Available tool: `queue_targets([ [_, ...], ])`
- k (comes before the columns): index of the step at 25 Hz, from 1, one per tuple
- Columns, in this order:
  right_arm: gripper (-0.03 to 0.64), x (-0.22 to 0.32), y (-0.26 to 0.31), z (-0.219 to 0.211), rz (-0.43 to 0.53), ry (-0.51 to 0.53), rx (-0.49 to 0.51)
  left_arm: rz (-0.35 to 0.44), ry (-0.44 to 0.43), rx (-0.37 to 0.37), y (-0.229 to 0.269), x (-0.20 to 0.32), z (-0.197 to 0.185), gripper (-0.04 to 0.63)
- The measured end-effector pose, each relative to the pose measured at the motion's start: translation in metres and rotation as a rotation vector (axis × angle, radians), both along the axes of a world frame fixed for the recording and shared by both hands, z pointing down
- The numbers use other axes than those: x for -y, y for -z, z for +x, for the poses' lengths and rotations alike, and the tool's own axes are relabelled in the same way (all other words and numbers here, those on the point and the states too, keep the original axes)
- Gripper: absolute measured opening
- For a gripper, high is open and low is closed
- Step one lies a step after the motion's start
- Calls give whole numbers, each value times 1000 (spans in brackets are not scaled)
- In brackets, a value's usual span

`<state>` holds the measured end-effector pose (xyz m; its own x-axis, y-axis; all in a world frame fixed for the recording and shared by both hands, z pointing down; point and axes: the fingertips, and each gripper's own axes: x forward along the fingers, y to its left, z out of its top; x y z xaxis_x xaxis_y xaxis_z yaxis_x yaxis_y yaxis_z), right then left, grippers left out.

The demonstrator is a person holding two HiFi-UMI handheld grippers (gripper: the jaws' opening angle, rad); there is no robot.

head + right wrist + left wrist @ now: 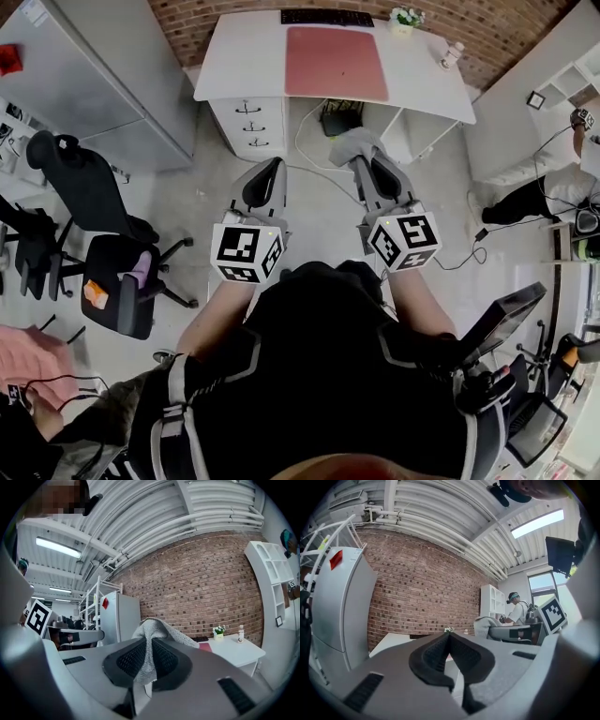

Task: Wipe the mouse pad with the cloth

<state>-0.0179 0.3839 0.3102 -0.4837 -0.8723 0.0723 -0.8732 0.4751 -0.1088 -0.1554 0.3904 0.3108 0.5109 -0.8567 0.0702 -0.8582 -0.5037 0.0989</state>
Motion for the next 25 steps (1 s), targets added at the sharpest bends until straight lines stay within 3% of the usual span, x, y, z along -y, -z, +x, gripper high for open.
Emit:
queue_targets([
  [9, 40, 18, -4, -6, -5, -7, -7, -10, -31, -9, -8, 18, -3, -1],
  [18, 40, 80, -1, 6, -12, 70, 58, -29, 6, 5, -9, 68, 13, 0],
  [25, 40, 139, -3, 28, -15, 100, 46, -52, 33, 24, -10, 120, 36, 0],
])
